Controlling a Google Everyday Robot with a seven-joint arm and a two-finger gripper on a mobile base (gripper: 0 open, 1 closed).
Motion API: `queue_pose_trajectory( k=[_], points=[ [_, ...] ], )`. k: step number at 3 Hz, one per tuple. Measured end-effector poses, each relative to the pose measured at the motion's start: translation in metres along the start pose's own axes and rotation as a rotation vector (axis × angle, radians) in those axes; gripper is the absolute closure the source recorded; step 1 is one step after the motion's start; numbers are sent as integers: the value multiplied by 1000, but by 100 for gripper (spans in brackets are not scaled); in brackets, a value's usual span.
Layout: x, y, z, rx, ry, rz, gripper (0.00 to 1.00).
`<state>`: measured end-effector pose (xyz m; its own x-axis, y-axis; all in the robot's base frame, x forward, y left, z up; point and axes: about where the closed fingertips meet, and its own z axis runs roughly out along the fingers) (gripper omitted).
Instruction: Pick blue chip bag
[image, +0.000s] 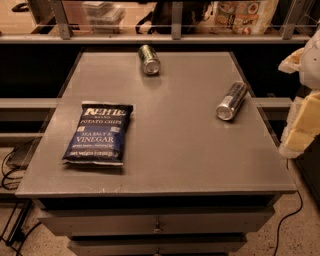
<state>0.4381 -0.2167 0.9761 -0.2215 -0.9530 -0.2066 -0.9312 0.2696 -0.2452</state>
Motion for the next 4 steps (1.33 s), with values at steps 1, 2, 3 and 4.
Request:
queue_pose_trajectory(
  k=[1, 2, 3, 4],
  points=[
    [0, 0, 0, 0, 0, 0, 0],
    [-4, 0, -2, 7, -19, -9, 0],
    [-28, 0, 7, 4, -95, -75, 0],
    [-79, -1, 23, -5, -274, -174, 0]
  ],
)
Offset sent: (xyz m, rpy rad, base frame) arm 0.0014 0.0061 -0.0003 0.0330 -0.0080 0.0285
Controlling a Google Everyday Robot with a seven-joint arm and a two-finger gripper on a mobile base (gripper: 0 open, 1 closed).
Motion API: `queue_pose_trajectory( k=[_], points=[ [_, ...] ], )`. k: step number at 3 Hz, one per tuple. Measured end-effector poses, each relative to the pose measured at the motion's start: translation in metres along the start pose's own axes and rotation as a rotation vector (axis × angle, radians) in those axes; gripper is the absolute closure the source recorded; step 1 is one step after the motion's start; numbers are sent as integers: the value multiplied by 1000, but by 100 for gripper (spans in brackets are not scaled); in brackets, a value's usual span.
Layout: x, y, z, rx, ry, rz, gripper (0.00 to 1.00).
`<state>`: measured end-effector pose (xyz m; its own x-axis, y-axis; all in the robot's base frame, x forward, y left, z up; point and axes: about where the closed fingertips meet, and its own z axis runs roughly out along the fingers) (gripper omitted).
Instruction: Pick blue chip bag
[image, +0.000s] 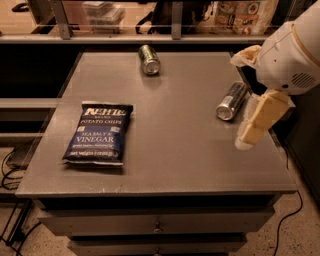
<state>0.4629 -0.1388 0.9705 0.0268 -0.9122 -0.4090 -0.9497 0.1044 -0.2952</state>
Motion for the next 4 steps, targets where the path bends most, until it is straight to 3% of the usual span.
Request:
queue_pose_trajectory(
  k=[1, 2, 4],
  points=[
    [-12, -2, 7, -3, -49, -26, 0],
    [-14, 5, 21, -74, -42, -15, 0],
    [-64, 34, 83, -270, -73, -50, 0]
  ],
)
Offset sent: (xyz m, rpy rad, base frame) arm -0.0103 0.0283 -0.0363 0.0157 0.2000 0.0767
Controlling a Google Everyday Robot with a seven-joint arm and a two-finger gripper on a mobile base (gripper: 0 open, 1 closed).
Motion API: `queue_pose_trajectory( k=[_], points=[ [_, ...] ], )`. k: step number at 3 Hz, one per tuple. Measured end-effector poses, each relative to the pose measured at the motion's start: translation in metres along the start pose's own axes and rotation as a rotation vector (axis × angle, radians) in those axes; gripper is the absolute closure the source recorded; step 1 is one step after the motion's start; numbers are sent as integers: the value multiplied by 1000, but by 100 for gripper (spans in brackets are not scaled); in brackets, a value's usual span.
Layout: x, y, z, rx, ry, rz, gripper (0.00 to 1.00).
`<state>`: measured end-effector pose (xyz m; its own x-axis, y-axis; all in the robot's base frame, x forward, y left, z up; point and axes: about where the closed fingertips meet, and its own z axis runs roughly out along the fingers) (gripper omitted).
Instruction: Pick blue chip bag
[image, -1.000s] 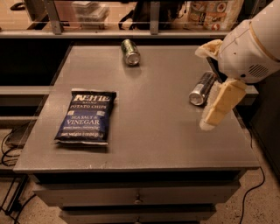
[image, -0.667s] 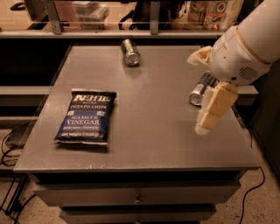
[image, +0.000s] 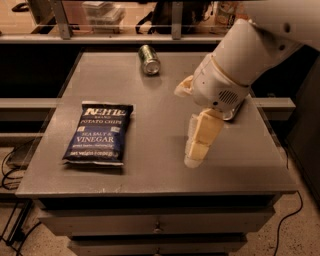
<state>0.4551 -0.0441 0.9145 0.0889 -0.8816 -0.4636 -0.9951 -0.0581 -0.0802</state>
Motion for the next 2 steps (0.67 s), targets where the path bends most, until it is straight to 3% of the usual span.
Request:
queue_pose_trajectory(
  k=[1, 2],
  points=[
    [-23, 0, 27, -37, -29, 44, 0],
    [-24, 1, 28, -41, -32, 46, 0]
  ],
)
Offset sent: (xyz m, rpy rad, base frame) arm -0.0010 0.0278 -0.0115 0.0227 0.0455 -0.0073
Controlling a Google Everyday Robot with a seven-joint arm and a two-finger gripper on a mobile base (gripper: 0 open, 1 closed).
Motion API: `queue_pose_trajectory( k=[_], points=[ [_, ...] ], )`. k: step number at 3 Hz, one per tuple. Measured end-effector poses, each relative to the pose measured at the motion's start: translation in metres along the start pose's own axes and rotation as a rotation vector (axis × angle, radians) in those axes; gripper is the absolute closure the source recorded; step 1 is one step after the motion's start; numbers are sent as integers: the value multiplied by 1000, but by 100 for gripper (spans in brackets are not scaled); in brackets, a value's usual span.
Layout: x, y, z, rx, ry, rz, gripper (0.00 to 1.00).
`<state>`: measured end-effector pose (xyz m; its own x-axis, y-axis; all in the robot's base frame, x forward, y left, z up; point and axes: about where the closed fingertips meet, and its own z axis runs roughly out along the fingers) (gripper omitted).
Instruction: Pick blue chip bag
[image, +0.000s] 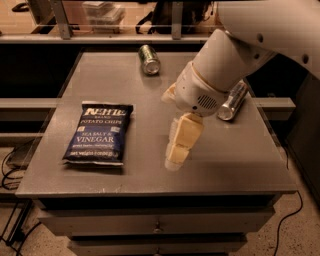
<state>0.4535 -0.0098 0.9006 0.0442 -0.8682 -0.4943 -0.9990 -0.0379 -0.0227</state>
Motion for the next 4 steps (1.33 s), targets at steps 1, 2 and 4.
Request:
queue_pose_trajectory(
  k=[1, 2, 4],
  points=[
    [-12, -3, 14, -12, -72, 26, 0],
    [-31, -11, 32, -22, -172, 69, 0],
    [-68, -24, 64, -41, -291, 138, 0]
  ],
)
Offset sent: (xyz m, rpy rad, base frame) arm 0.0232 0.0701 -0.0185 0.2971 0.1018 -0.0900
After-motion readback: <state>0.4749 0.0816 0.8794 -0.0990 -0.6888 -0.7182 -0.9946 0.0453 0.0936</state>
